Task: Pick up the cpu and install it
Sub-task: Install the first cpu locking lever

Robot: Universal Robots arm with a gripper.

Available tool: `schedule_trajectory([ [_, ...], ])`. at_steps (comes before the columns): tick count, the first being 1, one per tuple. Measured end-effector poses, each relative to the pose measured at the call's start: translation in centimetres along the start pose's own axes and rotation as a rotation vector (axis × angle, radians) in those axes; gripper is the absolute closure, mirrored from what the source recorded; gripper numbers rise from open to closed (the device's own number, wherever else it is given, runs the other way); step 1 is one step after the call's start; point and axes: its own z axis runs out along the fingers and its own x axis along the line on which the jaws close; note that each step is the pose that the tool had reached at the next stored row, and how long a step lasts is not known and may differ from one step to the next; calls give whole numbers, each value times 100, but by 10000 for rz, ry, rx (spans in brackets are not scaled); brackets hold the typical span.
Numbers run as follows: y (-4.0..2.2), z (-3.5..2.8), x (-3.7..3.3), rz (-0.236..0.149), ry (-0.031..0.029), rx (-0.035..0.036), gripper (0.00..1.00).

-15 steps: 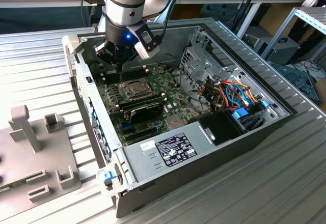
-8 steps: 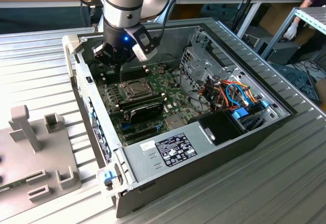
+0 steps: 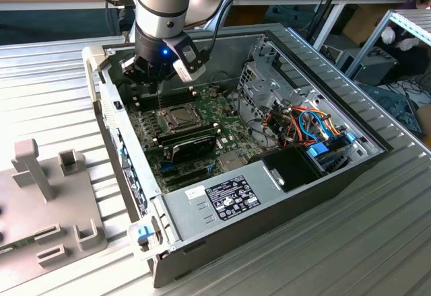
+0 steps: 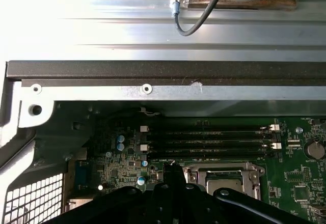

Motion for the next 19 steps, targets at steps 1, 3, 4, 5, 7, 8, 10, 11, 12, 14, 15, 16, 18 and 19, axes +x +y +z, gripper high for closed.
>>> schedule_trajectory([
  [1, 0, 1, 0, -1, 0, -1, 89],
  [3, -3, 11, 1, -2, -1, -1, 89],
  [4, -4, 20, 1, -1, 0, -2, 89],
  [5, -6, 27, 2, 2, 1, -19, 89],
  [7, -8, 35, 1, 2, 2, -97, 89],
  [8, -8, 37, 2, 5, 1, -135, 89],
  [10, -8, 37, 1, 5, 1, -146, 89],
  [11, -8, 38, 1, 4, 1, -147, 89],
  [12, -9, 38, 0, 3, 2, -149, 89],
  [14, -10, 43, -12, 4, 4, -159, 89],
  [15, -10, 46, -13, 4, 3, -182, 89],
  [16, -11, 50, -13, 7, 3, -272, 89],
  [18, -12, 56, -13, 11, 3, -375, 89],
  [19, -12, 59, -13, 11, 3, -391, 89],
])
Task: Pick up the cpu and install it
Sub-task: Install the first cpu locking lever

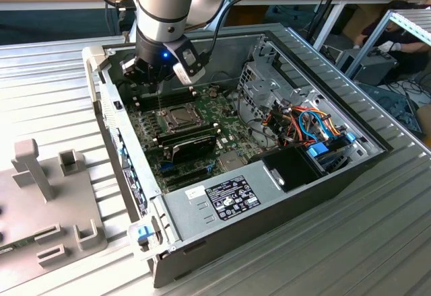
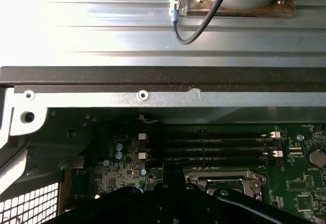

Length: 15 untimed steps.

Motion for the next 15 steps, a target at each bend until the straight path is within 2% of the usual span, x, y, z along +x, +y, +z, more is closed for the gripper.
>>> schedule_trajectory([
  [2, -1, 2, 0, 0, 2, 1, 89],
  [6, -13, 47, -2, -1, 3, 1, 89],
  [12, -16, 64, -22, 2, 4, -119, 89],
  [15, -16, 69, -56, 4, 4, -139, 89],
])
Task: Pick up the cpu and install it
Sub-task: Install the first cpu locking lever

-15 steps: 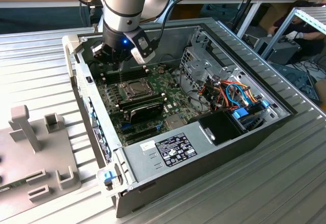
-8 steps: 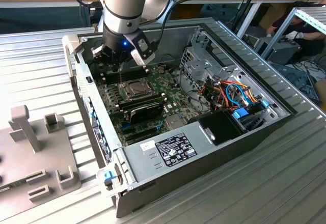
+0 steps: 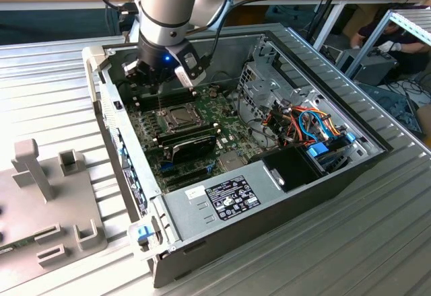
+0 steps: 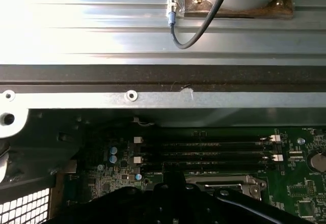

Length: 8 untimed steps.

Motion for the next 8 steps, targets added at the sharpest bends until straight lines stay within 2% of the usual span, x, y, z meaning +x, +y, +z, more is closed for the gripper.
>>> schedule_trajectory([
  [5, -2, 9, -73, -1, 0, -4, 89],
  [8, -2, 22, -201, -1, -1, -3, 89],
])
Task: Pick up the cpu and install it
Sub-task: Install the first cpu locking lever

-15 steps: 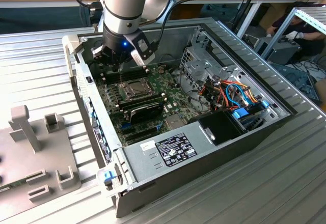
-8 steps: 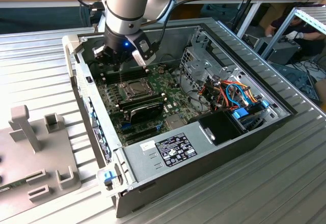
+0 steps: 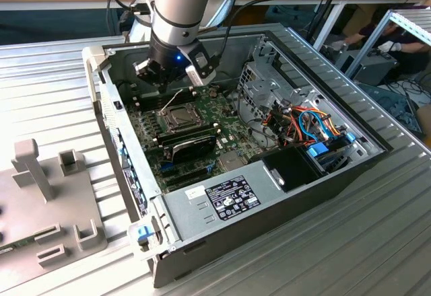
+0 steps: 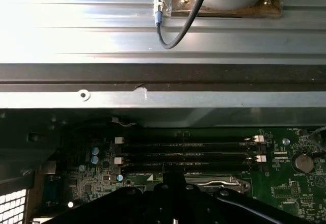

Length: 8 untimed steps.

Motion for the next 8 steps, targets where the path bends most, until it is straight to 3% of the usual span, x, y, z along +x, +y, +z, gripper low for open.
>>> schedule_trajectory([
  [3, 0, 4, -13, 1, 3, -2, 89],
  [6, -4, 20, -97, 13, 43, 11, 89],
  [8, -6, 33, -150, 16, 66, 74, 89],
])
